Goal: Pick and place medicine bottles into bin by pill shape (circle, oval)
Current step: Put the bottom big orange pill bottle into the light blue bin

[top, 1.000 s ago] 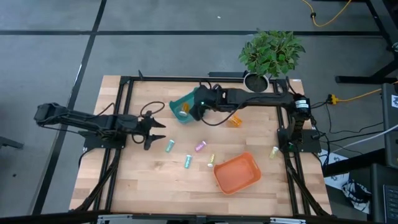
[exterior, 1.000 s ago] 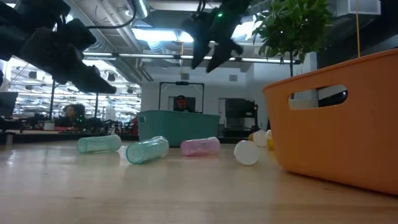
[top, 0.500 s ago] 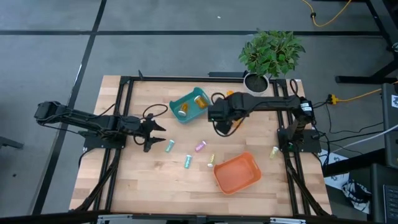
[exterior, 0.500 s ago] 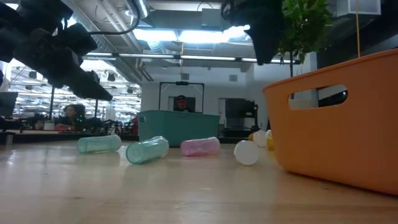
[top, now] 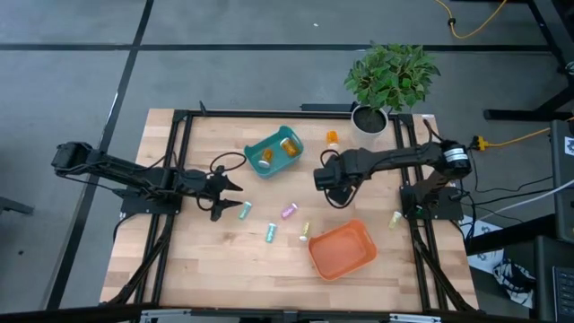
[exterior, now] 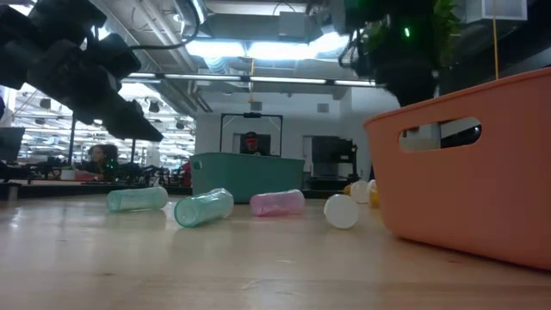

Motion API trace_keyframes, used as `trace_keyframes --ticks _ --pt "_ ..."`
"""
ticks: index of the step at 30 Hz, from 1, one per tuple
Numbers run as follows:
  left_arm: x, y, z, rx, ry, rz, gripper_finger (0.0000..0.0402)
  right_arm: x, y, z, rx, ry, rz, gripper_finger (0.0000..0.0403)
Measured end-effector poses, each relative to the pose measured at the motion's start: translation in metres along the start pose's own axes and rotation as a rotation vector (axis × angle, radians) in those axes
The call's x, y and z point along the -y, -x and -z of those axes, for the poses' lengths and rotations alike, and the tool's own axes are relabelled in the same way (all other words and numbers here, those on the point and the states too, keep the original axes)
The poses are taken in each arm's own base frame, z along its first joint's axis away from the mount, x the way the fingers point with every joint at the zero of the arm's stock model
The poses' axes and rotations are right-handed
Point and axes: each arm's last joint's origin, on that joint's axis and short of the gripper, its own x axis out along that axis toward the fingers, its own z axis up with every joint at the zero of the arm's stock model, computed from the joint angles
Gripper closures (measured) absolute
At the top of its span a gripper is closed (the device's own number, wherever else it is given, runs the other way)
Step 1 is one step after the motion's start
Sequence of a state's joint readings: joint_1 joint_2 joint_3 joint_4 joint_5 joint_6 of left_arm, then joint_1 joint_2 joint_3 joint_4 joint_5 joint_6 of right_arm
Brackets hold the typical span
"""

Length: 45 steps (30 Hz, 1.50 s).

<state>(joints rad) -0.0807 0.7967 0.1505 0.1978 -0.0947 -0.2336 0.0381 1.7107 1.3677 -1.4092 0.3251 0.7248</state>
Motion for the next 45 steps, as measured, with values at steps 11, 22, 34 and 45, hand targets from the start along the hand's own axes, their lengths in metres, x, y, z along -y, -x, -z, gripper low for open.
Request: trace_keyframes --ticks 11,22,34,45 --pt "0.0 0.0 0.0 0.0 0.0 0.0 0.0172 0.01 -0.063 0.006 0.127 -0.066 -0.119 0.0133" --pt "0.0 0.0 0.0 -0.001 0.0 -0.001 0.0172 0.036 -0.072 0.004 0.251 -0.03 -0.316 0.0133" --pt "0.0 0.0 0.0 -0.002 0.0 -0.001 0.0172 0.048 -0.09 0.008 0.274 -0.059 -0.35 0.0133" --pt "0.0 0.0 0.0 -0.002 0.0 -0.001 0.0172 0.04 -0.118 0.014 0.392 -0.073 -0.385 0.0133"
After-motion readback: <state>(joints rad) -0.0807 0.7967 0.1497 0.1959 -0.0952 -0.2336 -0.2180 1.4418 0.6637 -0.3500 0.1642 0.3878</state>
